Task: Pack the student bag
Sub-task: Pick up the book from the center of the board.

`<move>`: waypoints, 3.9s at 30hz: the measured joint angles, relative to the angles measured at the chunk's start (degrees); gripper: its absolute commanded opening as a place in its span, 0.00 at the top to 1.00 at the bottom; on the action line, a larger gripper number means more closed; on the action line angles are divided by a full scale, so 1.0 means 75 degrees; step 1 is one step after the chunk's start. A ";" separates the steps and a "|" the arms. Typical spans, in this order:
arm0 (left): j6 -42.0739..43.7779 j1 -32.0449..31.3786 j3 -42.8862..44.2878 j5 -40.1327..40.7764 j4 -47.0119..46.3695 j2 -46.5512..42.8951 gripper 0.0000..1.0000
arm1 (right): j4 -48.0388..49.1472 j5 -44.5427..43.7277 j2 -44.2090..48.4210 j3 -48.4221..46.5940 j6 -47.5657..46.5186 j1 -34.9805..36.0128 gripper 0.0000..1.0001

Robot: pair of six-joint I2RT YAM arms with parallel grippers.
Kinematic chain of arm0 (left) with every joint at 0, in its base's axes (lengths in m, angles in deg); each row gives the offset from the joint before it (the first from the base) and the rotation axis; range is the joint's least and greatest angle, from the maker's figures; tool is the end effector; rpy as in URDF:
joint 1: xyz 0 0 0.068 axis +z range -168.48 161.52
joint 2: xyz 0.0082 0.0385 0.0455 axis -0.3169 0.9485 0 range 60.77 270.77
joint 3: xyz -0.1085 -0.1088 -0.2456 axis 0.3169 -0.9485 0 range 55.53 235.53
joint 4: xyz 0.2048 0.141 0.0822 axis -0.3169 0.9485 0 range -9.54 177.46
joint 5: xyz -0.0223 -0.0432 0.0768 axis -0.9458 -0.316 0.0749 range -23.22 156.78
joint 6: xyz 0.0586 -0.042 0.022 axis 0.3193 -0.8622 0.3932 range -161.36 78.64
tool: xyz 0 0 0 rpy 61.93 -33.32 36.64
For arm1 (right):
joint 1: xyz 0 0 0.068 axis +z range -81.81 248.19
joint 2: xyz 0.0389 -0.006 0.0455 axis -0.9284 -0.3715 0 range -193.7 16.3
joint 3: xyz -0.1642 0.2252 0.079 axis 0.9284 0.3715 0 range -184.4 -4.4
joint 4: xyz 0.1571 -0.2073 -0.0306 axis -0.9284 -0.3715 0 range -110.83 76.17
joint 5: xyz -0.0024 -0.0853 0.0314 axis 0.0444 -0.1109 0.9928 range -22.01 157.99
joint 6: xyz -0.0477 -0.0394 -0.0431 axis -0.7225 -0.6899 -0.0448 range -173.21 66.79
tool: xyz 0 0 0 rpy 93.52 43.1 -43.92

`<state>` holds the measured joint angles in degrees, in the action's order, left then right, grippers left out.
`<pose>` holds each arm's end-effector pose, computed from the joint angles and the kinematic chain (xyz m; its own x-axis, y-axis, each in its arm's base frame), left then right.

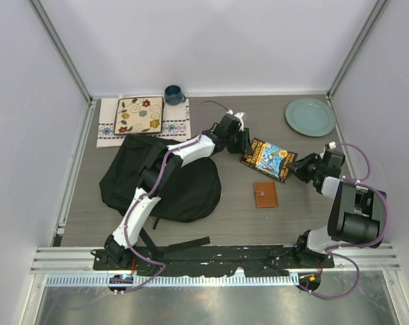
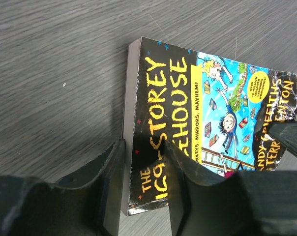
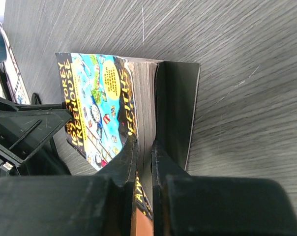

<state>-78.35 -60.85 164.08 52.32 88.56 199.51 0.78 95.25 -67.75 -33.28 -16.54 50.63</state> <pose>0.4180 -0.4027 0.1436 -0.8454 -0.0175 -0.5339 0.3614 0.7172 -0.5958 0.2753 -0.0565 0.1414 -0.5351 0.7262 -0.4316 0.3192 0.6469 0.6926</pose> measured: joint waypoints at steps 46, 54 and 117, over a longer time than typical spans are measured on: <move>-0.1472 0.1451 -0.7222 0.1052 -0.0262 -0.9104 0.00 | 0.1658 0.1405 0.2495 -0.0379 0.3681 0.3060 1.00; -0.2500 0.1571 -0.7699 0.0799 -0.0420 -0.9410 0.00 | 0.1988 0.1294 0.2477 -0.0219 0.3858 0.3296 0.99; -0.2474 0.1775 -0.8329 -0.0921 -0.3212 -0.9384 1.00 | 0.6878 0.2582 -0.0026 0.0519 0.6548 0.4718 0.91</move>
<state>-96.91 -47.54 101.61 45.41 64.47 129.13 52.36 114.62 -67.95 -29.39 32.57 86.01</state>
